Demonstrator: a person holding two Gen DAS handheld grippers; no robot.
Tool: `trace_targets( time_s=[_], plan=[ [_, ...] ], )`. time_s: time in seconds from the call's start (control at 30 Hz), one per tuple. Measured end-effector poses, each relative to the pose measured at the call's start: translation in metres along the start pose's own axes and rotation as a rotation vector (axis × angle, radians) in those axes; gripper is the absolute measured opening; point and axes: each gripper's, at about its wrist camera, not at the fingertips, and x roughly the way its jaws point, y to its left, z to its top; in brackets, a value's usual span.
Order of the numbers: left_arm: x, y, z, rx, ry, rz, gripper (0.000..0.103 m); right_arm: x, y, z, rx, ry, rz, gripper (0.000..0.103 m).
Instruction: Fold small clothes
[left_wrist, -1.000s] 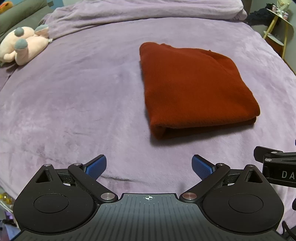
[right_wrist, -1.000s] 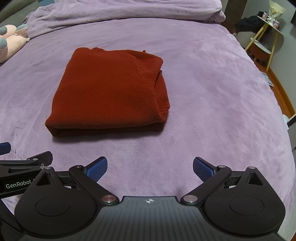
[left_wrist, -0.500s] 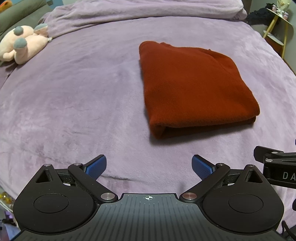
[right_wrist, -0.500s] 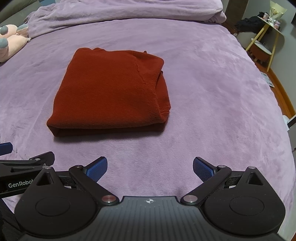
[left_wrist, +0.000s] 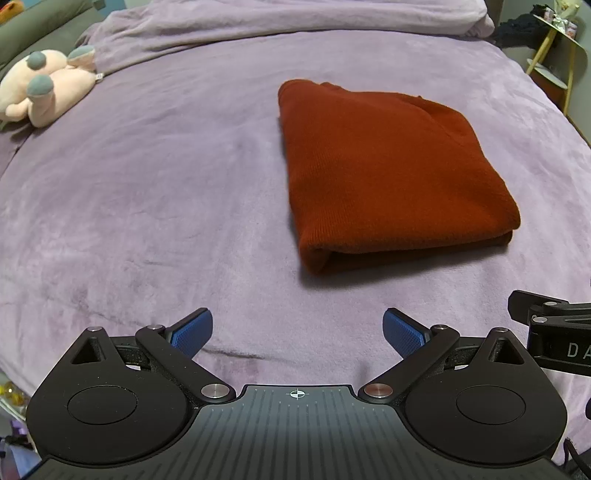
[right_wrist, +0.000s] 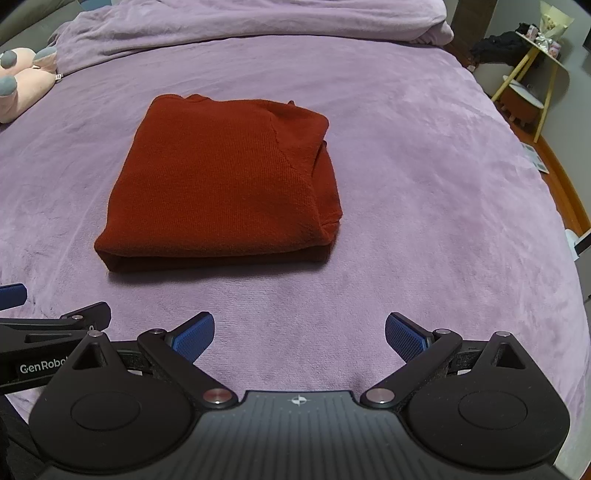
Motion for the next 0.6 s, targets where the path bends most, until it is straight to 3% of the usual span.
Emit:
trace_targets(
  time_s=[0.6],
  plan=[
    [0.0036,0.0017,0.0022,0.0,0.009,0.0,0.101,0.0022,-0.0012,0.0007,-0.004,0.003,0.007,0.099]
  ],
)
